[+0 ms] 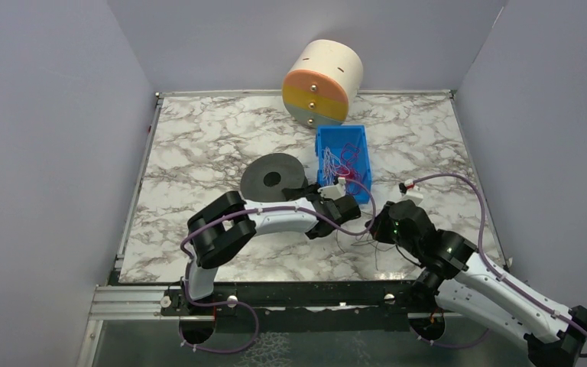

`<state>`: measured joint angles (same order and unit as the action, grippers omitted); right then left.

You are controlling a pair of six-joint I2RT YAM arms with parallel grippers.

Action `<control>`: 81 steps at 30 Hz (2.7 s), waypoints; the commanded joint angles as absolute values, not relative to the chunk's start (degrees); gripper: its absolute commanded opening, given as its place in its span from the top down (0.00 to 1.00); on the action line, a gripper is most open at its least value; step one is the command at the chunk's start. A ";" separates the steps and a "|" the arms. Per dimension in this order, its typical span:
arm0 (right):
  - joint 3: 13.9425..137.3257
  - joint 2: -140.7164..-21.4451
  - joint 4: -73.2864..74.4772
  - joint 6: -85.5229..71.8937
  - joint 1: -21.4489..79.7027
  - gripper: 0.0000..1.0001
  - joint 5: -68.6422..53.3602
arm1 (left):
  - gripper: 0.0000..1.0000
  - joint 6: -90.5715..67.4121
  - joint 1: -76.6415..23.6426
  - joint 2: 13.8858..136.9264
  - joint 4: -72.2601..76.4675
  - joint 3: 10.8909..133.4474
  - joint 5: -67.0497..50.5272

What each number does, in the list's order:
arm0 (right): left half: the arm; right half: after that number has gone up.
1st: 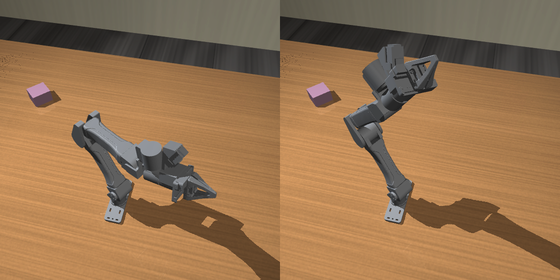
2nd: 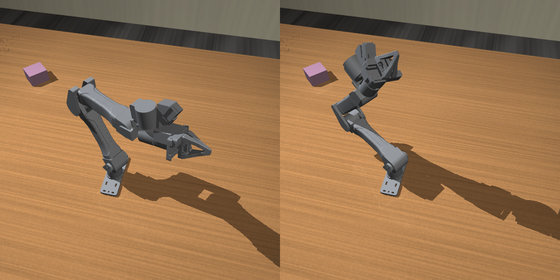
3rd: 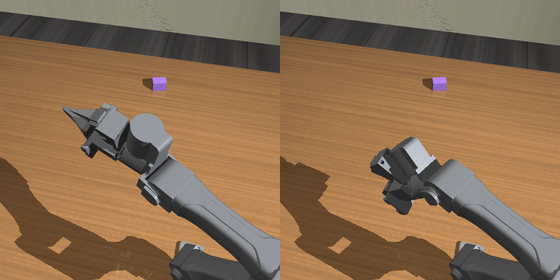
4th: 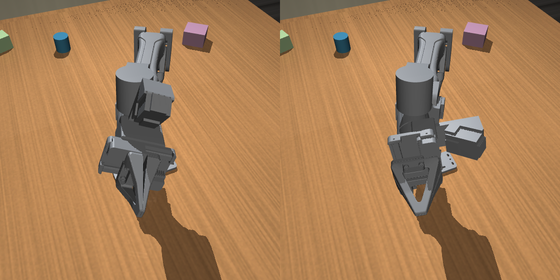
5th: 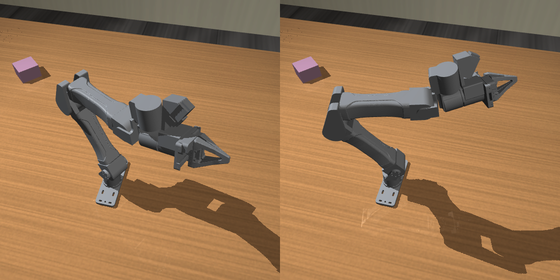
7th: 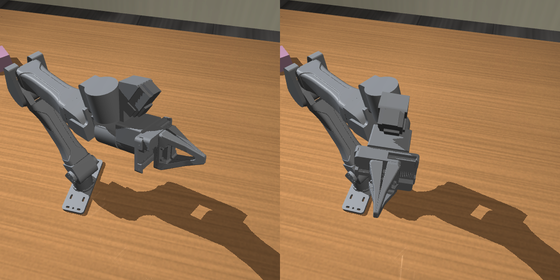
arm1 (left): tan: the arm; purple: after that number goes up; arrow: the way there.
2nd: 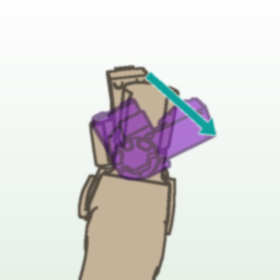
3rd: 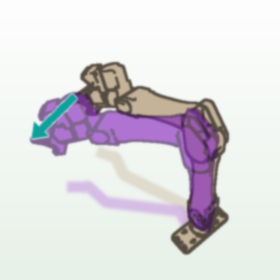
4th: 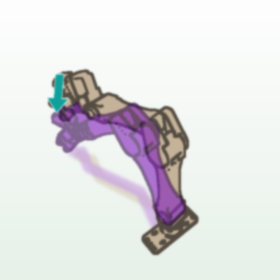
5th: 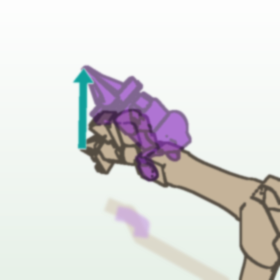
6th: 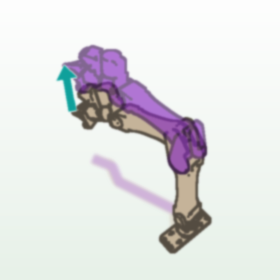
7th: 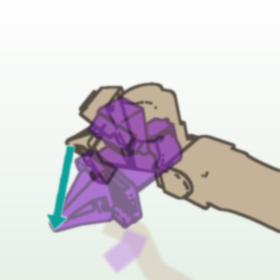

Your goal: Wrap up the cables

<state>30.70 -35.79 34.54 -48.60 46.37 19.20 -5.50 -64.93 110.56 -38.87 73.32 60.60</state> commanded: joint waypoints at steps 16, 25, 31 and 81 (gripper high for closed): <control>41.23 -41.09 31.21 -39.73 46.23 0.99 17.00 | 1.00 -8.58 -64.55 97.82 -46.07 80.13 58.23; 52.56 -47.44 35.18 -37.53 46.22 0.99 15.83 | 1.00 -15.25 -63.22 90.89 -52.36 82.13 49.02; 59.30 -51.28 37.59 -35.76 46.23 0.99 14.85 | 1.00 -18.10 -62.31 87.54 -55.09 81.32 44.99; 74.41 -73.59 37.05 -50.12 46.20 0.99 2.33 | 0.82 -13.03 -43.97 75.84 -39.24 61.80 8.67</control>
<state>72.05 -72.38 38.59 -48.12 46.37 2.85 -14.13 -44.18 75.64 -36.14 64.01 13.50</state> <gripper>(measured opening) 0.023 0.134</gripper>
